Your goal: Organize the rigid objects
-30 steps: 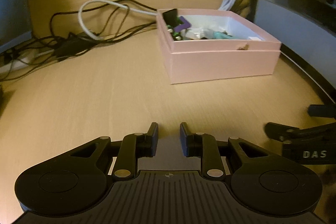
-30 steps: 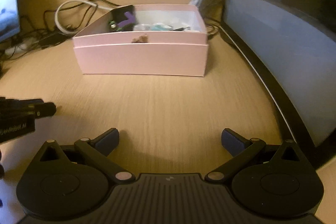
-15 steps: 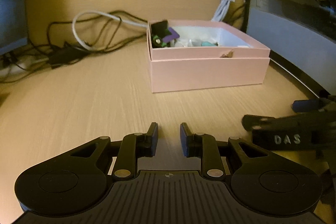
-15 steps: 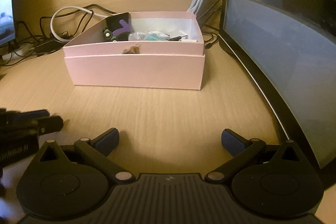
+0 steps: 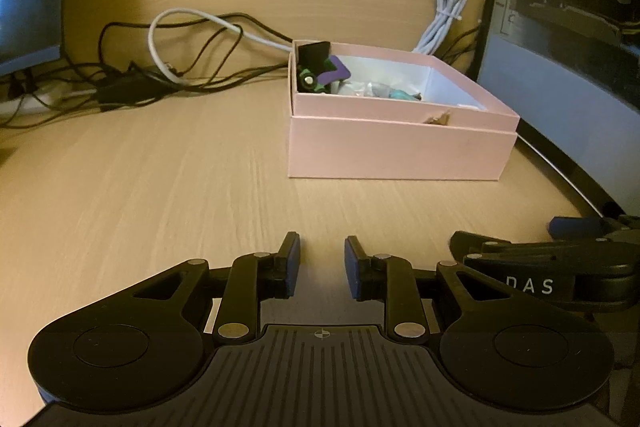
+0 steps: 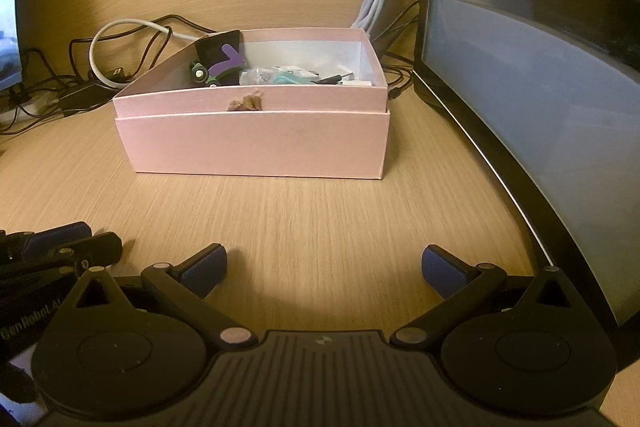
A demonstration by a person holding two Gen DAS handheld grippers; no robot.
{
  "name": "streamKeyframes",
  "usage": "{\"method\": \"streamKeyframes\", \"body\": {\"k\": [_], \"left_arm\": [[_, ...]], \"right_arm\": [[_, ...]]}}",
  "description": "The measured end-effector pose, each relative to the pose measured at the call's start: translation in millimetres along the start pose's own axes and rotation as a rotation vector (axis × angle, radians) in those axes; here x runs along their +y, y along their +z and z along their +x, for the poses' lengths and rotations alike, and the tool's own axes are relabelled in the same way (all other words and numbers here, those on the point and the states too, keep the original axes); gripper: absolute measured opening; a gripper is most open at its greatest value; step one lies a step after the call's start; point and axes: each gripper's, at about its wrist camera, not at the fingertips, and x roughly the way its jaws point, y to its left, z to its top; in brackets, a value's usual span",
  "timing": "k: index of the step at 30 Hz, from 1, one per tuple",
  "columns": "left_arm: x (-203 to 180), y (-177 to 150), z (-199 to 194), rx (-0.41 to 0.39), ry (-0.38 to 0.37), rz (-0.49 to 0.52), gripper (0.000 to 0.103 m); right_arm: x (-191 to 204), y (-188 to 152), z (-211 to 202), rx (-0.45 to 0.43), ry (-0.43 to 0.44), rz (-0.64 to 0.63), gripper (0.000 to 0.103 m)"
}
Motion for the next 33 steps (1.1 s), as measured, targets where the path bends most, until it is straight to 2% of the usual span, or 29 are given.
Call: {"method": "streamKeyframes", "body": {"k": [6, 33], "left_arm": [[-12.9, -0.3, 2.9, 0.004, 0.041, 0.083, 0.027], [-11.2, 0.1, 3.3, 0.005, 0.03, 0.073, 0.027]], "right_arm": [[0.4, -0.5, 0.2, 0.0, 0.001, 0.0, 0.103], [0.4, -0.3, 0.3, 0.0, 0.001, -0.001, 0.103]]}}
